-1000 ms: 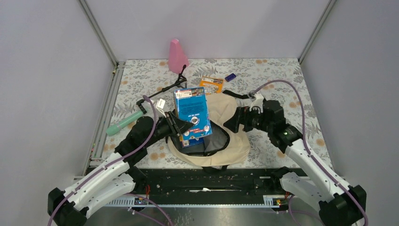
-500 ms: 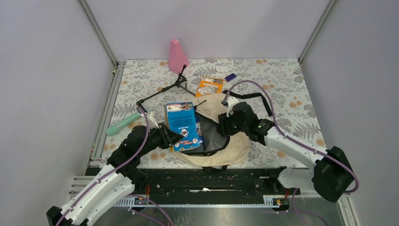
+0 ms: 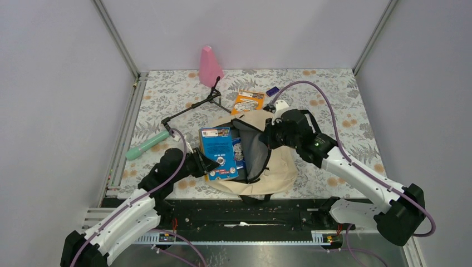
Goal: Pack the student bag
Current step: Place the book in the student bag.
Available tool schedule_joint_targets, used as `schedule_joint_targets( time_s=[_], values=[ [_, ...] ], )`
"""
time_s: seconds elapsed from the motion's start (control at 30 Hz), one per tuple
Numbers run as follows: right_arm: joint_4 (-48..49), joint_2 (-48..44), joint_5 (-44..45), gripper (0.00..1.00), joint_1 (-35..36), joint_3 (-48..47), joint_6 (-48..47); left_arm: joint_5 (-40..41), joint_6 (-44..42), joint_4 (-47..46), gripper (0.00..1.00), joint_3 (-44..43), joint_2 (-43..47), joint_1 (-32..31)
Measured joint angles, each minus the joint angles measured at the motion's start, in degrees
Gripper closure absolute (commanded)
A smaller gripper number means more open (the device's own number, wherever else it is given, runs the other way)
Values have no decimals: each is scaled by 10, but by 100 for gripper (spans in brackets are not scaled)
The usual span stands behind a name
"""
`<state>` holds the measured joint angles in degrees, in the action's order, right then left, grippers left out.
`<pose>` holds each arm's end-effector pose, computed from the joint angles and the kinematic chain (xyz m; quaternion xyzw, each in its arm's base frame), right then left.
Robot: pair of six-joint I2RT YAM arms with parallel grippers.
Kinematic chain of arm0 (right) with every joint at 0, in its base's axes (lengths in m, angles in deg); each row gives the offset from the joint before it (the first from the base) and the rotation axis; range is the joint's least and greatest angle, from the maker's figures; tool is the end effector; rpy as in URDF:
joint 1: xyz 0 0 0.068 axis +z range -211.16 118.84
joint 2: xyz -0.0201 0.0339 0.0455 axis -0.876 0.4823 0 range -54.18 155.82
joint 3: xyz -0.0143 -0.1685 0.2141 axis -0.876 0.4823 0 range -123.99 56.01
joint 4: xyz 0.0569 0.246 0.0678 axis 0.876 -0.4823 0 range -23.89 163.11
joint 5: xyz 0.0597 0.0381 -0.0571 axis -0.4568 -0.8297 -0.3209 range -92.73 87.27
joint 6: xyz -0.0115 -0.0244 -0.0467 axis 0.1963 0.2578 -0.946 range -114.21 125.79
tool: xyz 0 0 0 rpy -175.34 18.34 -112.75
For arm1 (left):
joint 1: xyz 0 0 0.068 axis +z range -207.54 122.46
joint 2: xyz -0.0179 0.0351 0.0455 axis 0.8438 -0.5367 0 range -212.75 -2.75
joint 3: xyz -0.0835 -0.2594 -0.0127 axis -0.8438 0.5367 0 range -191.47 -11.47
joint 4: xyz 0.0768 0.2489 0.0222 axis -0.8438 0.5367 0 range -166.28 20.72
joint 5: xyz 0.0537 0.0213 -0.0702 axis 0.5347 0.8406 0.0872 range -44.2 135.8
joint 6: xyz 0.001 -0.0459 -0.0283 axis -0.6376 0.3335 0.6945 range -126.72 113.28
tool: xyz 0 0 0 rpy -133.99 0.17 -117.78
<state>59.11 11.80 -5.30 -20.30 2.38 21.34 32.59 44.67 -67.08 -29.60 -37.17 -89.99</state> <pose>0.1978 0.1733 0.3123 -0.1976 0.8262 0.2660 0.4555 0.1242 -0.0885 0.2048 -0.0777 0.8387 -0.4266 0.3295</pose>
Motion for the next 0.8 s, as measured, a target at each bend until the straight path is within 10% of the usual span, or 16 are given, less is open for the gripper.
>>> schedule_joint_targets(
  time_s=[0.8],
  values=[
    [-48,-22,-21,100,1,-45,44,-67,16,-293,100,71,-243,49]
  ],
)
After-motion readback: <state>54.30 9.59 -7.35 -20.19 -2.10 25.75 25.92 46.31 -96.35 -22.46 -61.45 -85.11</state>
